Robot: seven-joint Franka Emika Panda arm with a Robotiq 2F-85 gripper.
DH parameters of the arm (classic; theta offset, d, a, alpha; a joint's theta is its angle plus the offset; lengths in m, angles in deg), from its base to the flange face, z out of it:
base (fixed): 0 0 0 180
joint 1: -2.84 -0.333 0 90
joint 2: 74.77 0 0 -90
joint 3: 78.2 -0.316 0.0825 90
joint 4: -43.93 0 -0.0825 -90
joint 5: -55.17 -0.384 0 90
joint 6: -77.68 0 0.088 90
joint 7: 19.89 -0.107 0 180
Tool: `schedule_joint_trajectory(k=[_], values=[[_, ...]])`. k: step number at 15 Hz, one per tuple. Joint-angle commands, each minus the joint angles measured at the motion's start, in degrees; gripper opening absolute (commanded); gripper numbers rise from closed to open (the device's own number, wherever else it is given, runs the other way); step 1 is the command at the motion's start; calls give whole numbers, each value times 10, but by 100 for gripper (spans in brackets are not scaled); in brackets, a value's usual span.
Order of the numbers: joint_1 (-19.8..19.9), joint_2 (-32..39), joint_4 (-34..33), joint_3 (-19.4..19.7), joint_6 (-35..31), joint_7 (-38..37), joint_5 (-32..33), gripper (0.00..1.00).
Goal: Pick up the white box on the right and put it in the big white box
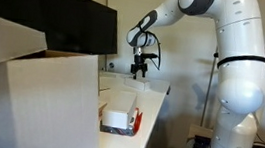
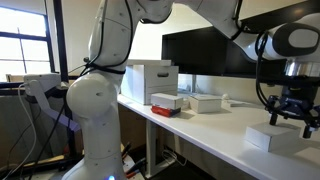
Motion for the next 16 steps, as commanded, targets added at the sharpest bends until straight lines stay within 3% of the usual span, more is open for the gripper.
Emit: schedule_joint_trajectory(k=[1,15,16], values=[[8,-20,22,0,13,20,4,100],[11,-20,23,-1,20,46,-6,100],[-15,-29,23,-17,21,9,-8,100]])
